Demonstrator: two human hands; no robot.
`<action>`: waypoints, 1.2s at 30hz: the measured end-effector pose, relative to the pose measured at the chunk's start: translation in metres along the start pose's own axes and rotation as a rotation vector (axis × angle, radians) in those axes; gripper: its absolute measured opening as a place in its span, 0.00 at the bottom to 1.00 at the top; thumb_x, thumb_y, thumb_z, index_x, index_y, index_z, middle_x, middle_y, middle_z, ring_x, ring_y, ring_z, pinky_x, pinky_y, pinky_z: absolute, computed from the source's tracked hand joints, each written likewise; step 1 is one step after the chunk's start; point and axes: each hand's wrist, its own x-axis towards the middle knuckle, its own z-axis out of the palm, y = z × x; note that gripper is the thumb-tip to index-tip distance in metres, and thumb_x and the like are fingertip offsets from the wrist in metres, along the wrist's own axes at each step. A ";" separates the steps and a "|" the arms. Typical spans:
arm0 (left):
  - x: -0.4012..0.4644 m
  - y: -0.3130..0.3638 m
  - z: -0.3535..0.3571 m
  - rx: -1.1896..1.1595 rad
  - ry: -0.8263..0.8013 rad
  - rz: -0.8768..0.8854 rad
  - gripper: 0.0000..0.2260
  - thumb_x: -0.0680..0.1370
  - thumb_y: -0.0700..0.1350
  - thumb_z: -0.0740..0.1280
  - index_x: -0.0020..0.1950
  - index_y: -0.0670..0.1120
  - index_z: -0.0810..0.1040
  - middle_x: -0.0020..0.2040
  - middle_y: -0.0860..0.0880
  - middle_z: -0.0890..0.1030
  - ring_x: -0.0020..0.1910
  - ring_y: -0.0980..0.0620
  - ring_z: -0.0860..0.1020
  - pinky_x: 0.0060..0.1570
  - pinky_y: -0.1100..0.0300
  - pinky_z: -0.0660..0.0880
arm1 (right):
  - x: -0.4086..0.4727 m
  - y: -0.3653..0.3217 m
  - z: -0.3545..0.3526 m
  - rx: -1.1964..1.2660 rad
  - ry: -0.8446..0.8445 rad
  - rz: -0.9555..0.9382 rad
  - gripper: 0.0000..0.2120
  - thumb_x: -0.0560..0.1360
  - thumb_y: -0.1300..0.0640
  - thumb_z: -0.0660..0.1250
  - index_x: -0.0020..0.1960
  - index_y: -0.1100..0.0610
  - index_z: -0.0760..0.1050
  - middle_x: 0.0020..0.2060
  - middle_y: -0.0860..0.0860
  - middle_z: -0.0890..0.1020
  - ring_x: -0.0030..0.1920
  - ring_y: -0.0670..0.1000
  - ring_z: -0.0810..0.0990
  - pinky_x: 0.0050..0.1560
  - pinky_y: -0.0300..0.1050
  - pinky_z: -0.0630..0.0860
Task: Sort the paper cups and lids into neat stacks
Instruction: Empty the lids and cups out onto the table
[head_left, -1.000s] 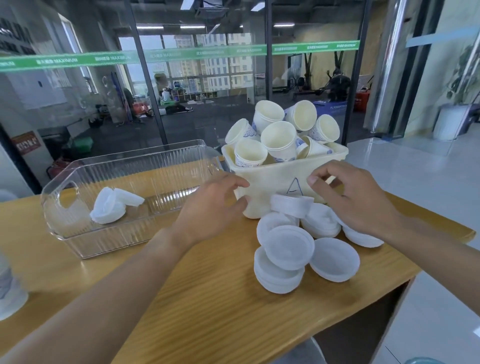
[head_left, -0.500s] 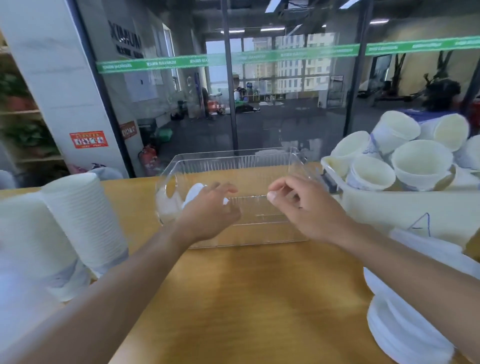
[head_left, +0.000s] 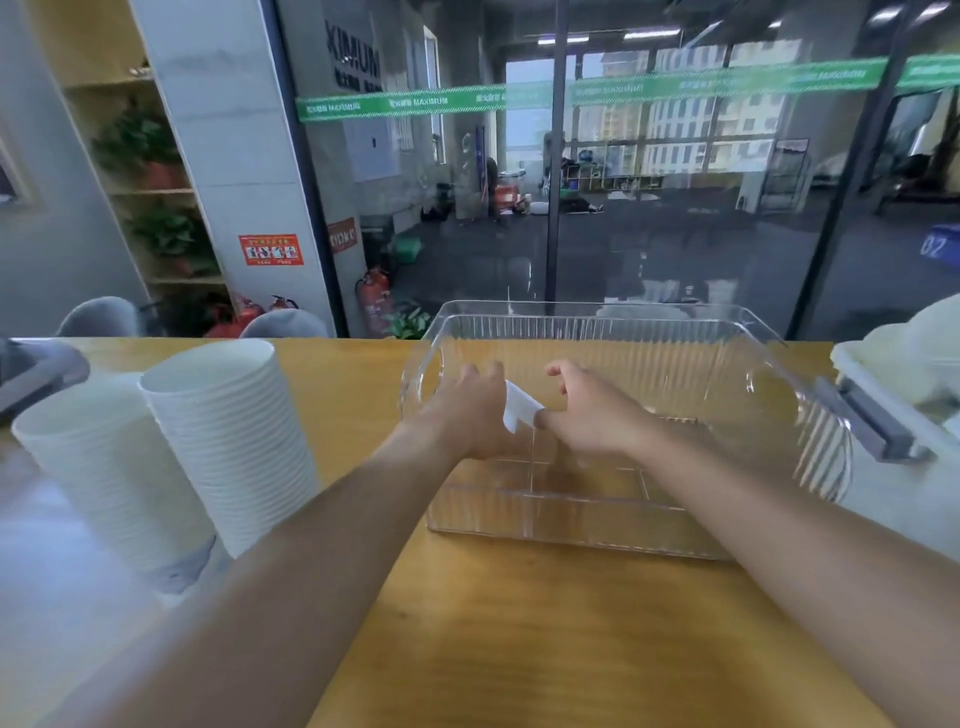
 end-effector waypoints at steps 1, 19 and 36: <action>0.004 -0.001 0.002 0.025 -0.001 0.009 0.36 0.75 0.55 0.74 0.77 0.45 0.61 0.68 0.42 0.71 0.63 0.36 0.76 0.59 0.46 0.76 | 0.008 -0.001 0.001 0.001 -0.011 0.033 0.33 0.80 0.46 0.67 0.80 0.52 0.58 0.75 0.53 0.69 0.65 0.55 0.76 0.57 0.50 0.77; 0.013 0.005 0.005 -0.154 -0.116 0.071 0.35 0.68 0.61 0.76 0.70 0.47 0.72 0.60 0.47 0.80 0.62 0.42 0.76 0.54 0.49 0.73 | 0.023 0.012 -0.004 0.023 -0.116 0.162 0.39 0.75 0.38 0.71 0.79 0.54 0.63 0.71 0.54 0.75 0.64 0.55 0.76 0.59 0.49 0.75; -0.025 0.034 0.011 -0.194 0.022 0.176 0.28 0.74 0.56 0.77 0.70 0.52 0.71 0.65 0.47 0.72 0.53 0.46 0.77 0.45 0.56 0.72 | -0.099 0.015 -0.059 -0.006 0.045 0.127 0.36 0.75 0.40 0.73 0.77 0.48 0.64 0.69 0.48 0.75 0.60 0.50 0.75 0.55 0.47 0.72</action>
